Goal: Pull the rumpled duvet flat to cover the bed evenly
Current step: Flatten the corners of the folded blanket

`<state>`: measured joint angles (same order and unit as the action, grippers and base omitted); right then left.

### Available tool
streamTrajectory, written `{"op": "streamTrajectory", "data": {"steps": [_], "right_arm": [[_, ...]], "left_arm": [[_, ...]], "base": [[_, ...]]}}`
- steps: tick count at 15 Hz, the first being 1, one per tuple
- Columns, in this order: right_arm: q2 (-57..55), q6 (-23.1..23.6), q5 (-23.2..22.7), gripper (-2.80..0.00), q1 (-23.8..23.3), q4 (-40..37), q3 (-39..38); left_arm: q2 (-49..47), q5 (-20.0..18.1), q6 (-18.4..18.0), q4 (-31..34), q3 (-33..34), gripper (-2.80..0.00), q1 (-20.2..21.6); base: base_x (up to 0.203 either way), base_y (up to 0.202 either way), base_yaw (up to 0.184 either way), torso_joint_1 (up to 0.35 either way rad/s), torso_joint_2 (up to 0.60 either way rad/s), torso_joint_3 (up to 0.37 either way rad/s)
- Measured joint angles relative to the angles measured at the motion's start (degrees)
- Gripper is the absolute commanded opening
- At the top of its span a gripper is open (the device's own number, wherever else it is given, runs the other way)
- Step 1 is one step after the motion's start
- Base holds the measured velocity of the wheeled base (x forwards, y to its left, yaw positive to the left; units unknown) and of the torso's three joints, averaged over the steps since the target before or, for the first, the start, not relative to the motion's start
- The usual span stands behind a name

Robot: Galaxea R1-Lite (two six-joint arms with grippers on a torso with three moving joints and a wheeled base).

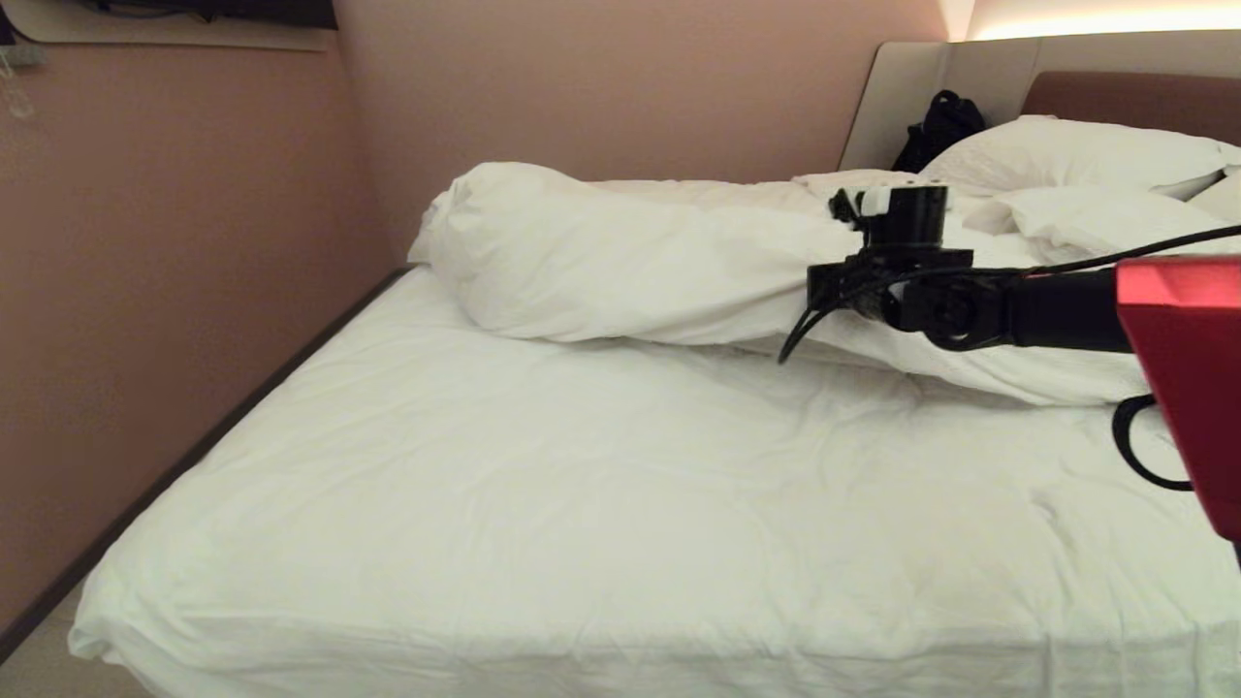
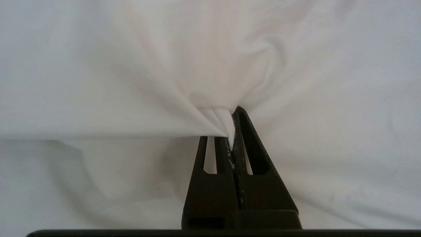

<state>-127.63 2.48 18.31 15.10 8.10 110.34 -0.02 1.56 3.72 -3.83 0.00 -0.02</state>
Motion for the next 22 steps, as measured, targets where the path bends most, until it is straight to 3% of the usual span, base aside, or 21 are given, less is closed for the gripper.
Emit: {"op": "streamTrajectory", "data": {"steps": [6,11,14,22], "right_arm": [[15.54,-14.01,-10.11,-2.8,1.85,-16.34,-0.46],[29.38,-22.11,-18.45,-2.8,3.5,-29.23,-2.95],[38.6,-24.33,-22.14,-2.8,3.93,-35.3,-9.76],[60.2,-24.31,-28.74,-2.8,4.07,-44.21,-31.51]], "left_arm": [[0.0,-0.04,0.02,0.02,0.0,-2.8,-0.02],[0.0,0.0,0.01,0.01,0.0,-2.8,-0.02],[0.0,-0.01,0.02,0.01,0.0,-2.8,-0.02],[0.0,0.0,0.02,0.0,0.0,-2.8,0.0]], "base": [[0.0,0.0,0.0,0.0,0.0,0.0],[0.0,0.0,0.0,0.0,0.0,0.0],[0.0,0.0,0.0,0.0,0.0,0.0],[0.0,0.0,0.0,0.0,0.0,0.0]]}}
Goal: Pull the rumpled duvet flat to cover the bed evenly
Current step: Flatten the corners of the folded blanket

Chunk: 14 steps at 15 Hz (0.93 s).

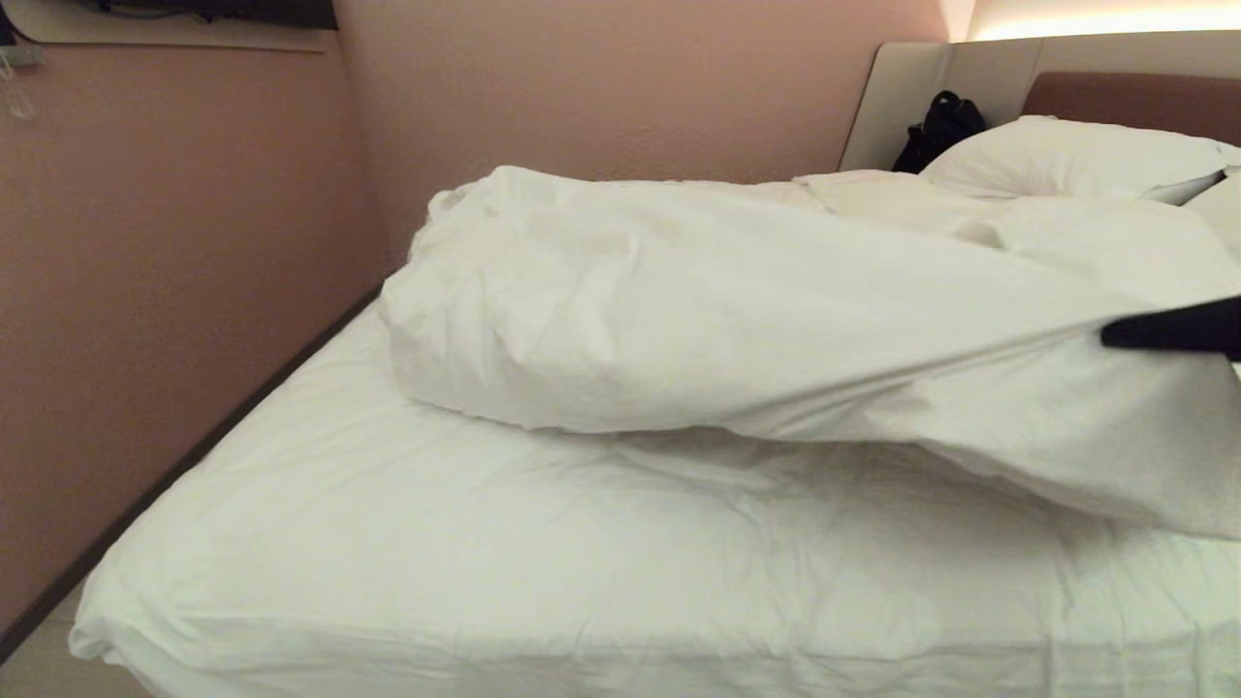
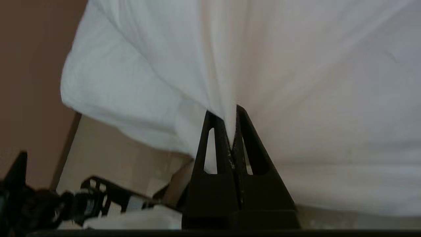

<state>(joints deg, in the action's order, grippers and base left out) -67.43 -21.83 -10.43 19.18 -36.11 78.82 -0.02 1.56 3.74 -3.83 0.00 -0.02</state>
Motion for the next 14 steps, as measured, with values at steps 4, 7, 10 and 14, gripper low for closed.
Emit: {"op": "streamTrajectory", "data": {"steps": [4,7,10,14], "right_arm": [[5.7,0.19,-1.14,-2.8,-0.02,-0.05,-12.4],[7.43,0.09,-1.27,-2.8,-0.05,1.66,-18.57],[7.95,0.06,-1.25,-2.8,-0.05,4.41,-21.52],[8.31,-0.02,-2.14,-2.8,0.13,5.57,-20.78]], "left_arm": [[0.0,0.0,0.0,0.0,0.0,-2.8,-0.02],[0.0,-0.02,0.0,0.0,0.0,-2.8,-0.02],[0.0,-0.02,-0.02,0.0,0.0,-2.8,-0.02],[0.0,0.0,0.02,0.0,0.0,-2.8,-0.02]], "base": [[0.0,0.0,0.0,0.0,0.0,0.0],[0.0,0.0,0.0,0.0,0.0,0.0],[0.0,0.0,0.0,0.0,0.0,0.0],[0.0,0.0,0.0,0.0,0.0,0.0]]}}
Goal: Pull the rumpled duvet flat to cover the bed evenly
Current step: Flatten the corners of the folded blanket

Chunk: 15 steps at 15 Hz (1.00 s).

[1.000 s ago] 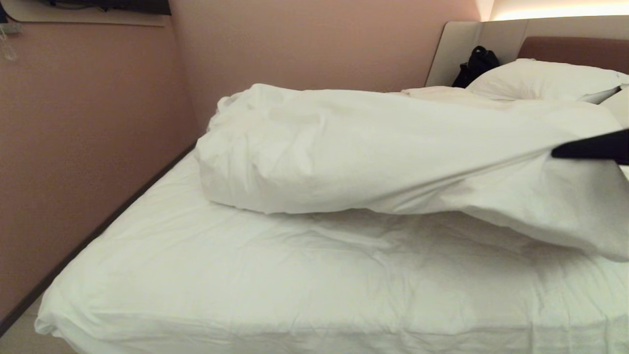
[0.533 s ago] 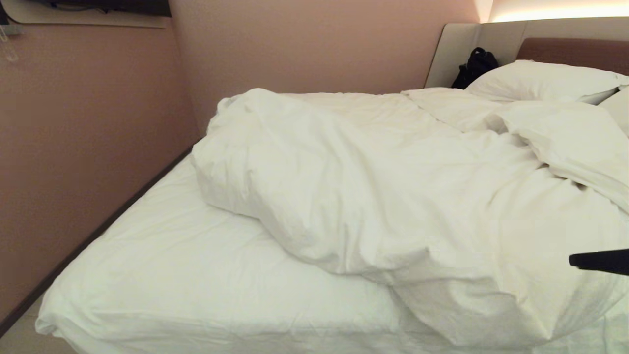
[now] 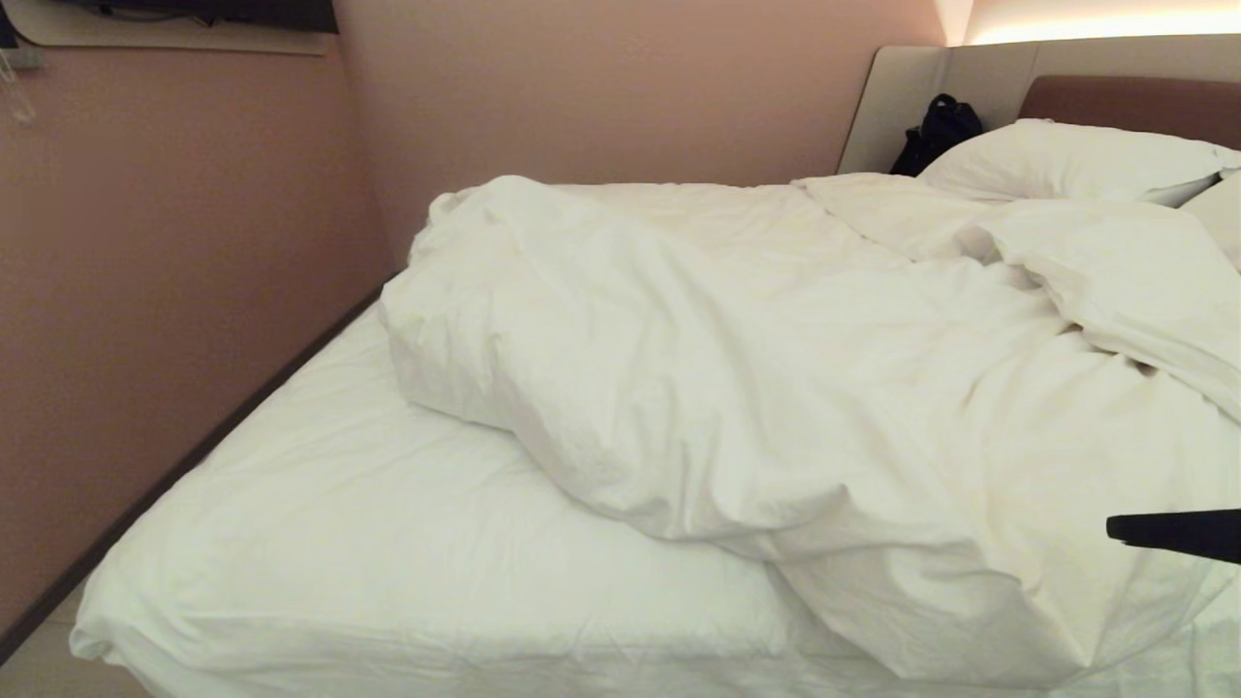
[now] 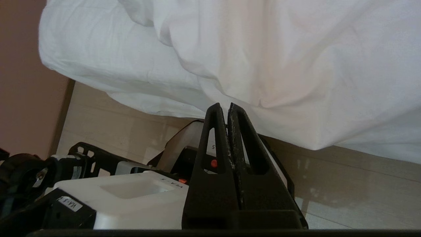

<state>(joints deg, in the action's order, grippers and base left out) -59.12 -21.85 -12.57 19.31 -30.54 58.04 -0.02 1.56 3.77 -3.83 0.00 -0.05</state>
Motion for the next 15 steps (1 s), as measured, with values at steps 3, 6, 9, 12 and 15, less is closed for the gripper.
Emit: {"op": "streamTrajectory", "data": {"steps": [3,6,9,12,15], "right_arm": [[1.54,0.05,0.11,-2.8,0.01,0.0,0.67],[4.71,-0.36,0.85,-2.8,-0.76,-0.16,1.4],[10.26,-2.44,1.93,-2.8,-4.04,-0.16,-2.23],[17.34,-6.59,2.29,-2.8,-5.7,-0.08,-8.36],[26.89,-10.74,2.54,-2.8,-6.03,-0.22,-14.82]], "left_arm": [[0.0,-0.03,-0.02,0.02,0.0,-2.8,0.0],[0.0,0.0,-0.02,0.02,0.0,-2.8,0.05],[0.0,0.0,0.05,0.02,0.0,-2.8,0.0],[0.0,-0.07,-0.16,0.17,0.0,-2.8,0.03],[0.0,-0.02,0.01,0.2,0.0,-2.8,0.02]], "base": [[0.0,0.0,0.0,0.0,0.0,0.0],[0.0,0.0,0.0,0.0,0.0,0.0],[0.0,0.0,0.0,0.0,0.0,0.0],[0.0,0.0,0.0,0.0,0.0,0.0],[0.0,0.0,0.0,0.0,0.0,0.0]]}}
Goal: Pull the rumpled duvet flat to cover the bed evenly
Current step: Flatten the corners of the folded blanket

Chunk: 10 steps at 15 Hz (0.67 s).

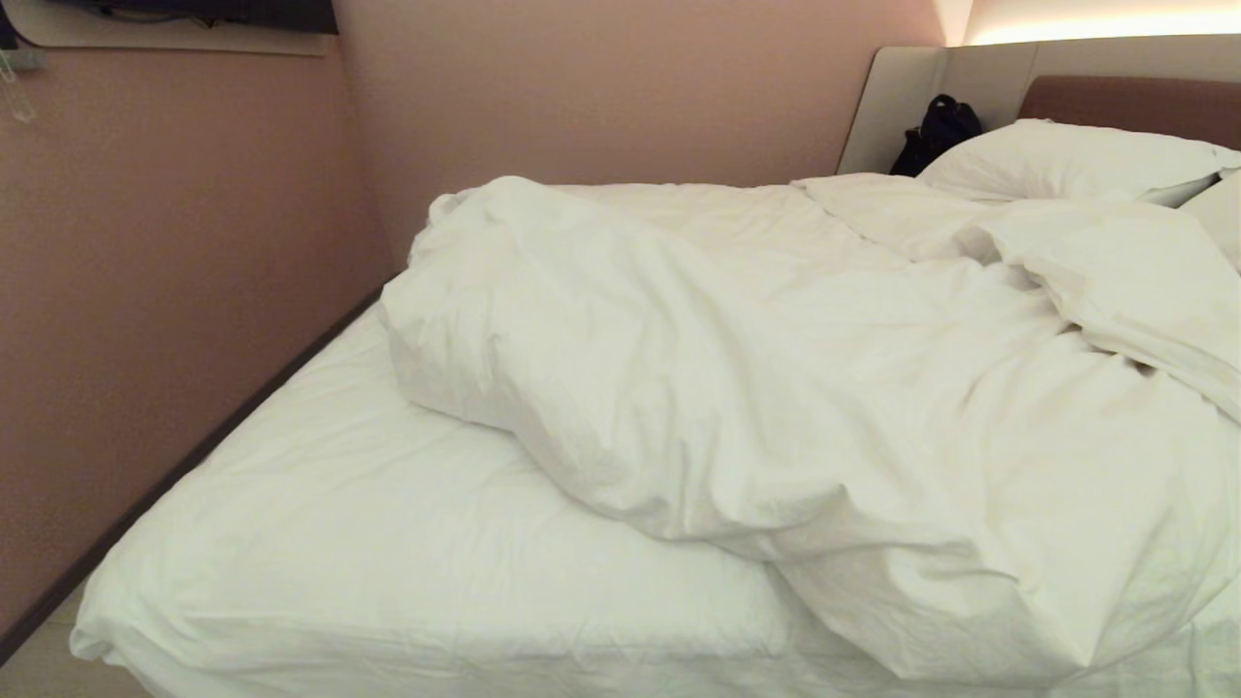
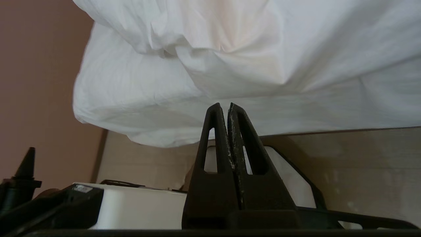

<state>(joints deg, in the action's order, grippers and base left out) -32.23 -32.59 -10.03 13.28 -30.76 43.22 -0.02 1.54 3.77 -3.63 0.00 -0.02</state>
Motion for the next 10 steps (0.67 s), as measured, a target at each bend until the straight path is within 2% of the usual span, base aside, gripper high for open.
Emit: {"op": "streamTrajectory", "data": {"steps": [3,5,8,10], "right_arm": [[8.26,-2.4,2.02,-2.8,-0.07,-1.21,-2.97],[11.63,-2.25,4.62,-2.8,-0.3,-2.07,-3.17],[15.04,-0.22,10.28,-2.8,-1.33,-3.88,-0.72],[15.85,0.89,15.16,-2.8,-3.79,-4.86,0.43]], "left_arm": [[0.0,-0.06,-0.13,-0.16,0.0,-2.8,0.02],[0.0,-0.03,-0.2,-0.17,0.0,-2.8,-0.02],[0.0,0.0,-0.34,-0.17,0.0,-2.8,0.02],[0.0,-0.03,-0.34,-0.18,0.0,-2.8,0.02]], "base": [[0.0,0.0,0.0,0.0,0.0,0.0],[0.0,0.0,0.0,0.0,0.0,0.0],[0.0,0.0,0.0,0.0,0.0,0.0],[0.0,0.0,0.0,0.0,0.0,0.0]]}}
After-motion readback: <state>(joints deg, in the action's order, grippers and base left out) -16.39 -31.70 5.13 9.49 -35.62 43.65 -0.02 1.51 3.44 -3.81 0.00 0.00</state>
